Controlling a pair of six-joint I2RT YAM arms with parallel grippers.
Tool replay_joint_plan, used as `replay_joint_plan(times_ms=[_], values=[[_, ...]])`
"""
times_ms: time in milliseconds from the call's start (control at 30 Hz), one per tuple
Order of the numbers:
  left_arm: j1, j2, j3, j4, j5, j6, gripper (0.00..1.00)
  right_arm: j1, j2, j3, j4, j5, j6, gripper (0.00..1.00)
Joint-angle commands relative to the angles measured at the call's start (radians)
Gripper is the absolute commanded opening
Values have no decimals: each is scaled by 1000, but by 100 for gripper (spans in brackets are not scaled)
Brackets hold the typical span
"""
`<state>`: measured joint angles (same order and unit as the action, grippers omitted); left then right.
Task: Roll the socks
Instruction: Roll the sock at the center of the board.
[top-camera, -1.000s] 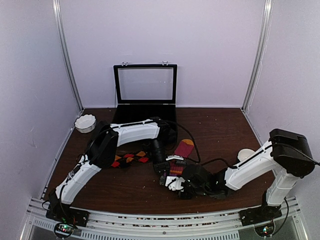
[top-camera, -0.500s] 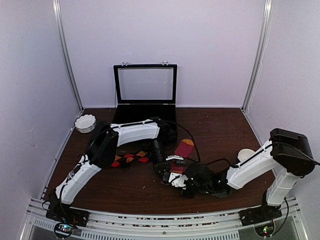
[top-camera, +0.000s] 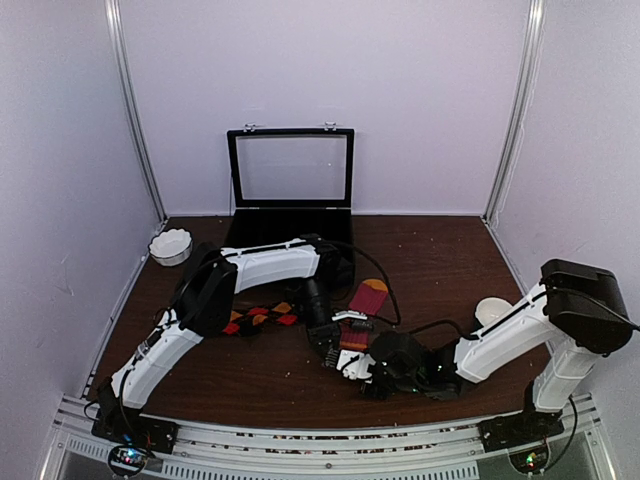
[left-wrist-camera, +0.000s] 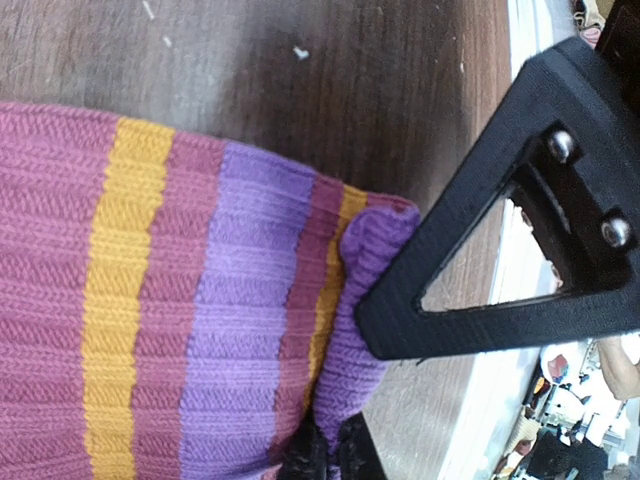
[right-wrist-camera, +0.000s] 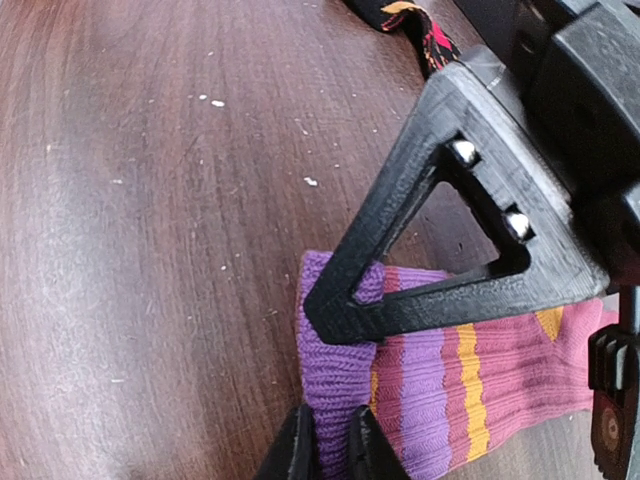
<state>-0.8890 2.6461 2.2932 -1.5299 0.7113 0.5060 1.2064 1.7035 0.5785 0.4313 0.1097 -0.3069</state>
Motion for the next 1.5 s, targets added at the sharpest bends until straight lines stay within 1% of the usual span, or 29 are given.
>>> replay_joint_plan(times_ms=[0, 100, 167, 200, 233, 267, 333, 400, 467, 500, 533, 567, 767, 900, 1000, 1067, 1267, 1367, 1467], values=[[7, 41, 16, 10, -47, -3, 0, 5, 2, -24, -15, 23, 19, 9], [7, 41, 17, 10, -45, 0, 0, 3, 13, -30, -5, 35, 32, 1], [7, 38, 17, 8, -44, 1, 0, -1, 17, -39, 3, 31, 49, 0], [7, 33, 15, 7, -46, 5, 8, -6, 16, -44, 5, 20, 65, 0], [10, 20, 8, 8, -48, 8, 20, -11, 14, -48, -1, 1, 83, 0], [17, -3, -13, 24, -42, 11, 30, -17, 10, -51, -5, -14, 104, 0], [38, -89, -106, 116, -17, -7, 44, -35, 3, -62, -14, -35, 158, 0], [60, -192, -203, 215, -10, -22, 50, -47, 0, -74, -18, -67, 196, 0], [78, -273, -268, 285, -21, -27, 53, -57, 1, -72, -35, -94, 224, 0], [86, -305, -295, 307, -24, -30, 58, -61, 4, -67, -48, -106, 240, 0], [96, -332, -316, 325, -20, -31, 65, -69, 8, -63, -49, -117, 256, 0], [105, -358, -338, 344, -19, -35, 66, -80, 7, -58, -65, -136, 274, 0], [162, -487, -475, 475, 39, -52, 65, -127, 5, -64, -83, -228, 349, 0], [141, -541, -511, 467, 85, 54, 61, -184, 2, -65, -93, -318, 424, 0], [105, -552, -515, 441, 47, 146, 56, -253, 30, -35, -139, -433, 478, 0], [94, -553, -536, 451, 29, 186, 55, -285, 47, -24, -152, -497, 498, 0], [61, -571, -615, 598, -64, 185, 59, -337, 93, 1, -162, -611, 546, 0], [24, -565, -617, 641, -100, 193, 59, -361, 133, 21, -167, -662, 569, 0], [-22, -540, -604, 655, -147, 224, 56, -397, 183, 43, -184, -706, 606, 0]])
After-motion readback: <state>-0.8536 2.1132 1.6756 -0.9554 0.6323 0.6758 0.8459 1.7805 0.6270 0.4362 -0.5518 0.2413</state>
